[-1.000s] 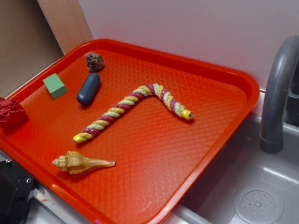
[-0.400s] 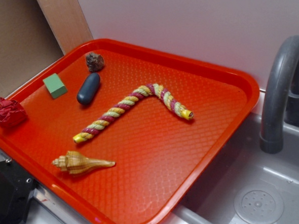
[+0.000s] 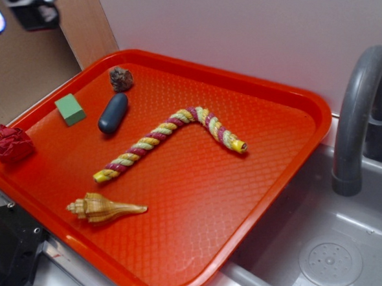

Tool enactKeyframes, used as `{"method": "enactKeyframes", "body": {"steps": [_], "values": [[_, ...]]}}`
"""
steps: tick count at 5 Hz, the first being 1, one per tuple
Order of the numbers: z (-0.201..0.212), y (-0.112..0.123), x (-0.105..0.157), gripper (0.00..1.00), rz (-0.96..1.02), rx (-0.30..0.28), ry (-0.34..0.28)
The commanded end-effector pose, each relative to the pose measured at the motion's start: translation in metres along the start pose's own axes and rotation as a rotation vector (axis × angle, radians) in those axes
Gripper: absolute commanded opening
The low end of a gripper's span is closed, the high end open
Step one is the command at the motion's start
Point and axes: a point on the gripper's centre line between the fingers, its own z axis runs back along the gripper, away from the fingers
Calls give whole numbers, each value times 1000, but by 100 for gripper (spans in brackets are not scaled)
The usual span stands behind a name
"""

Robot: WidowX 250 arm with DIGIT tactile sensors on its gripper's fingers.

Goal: Grab the green block.

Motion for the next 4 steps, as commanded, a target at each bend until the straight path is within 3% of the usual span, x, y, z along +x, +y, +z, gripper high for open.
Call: {"method": "enactKeyframes", "body": {"steps": [1,3,4], "values": [[-48,61,50,100,484,100,-111],[-104,89,40,100,546,138,-82],[-125,90,36,100,515,78,-79]]}}
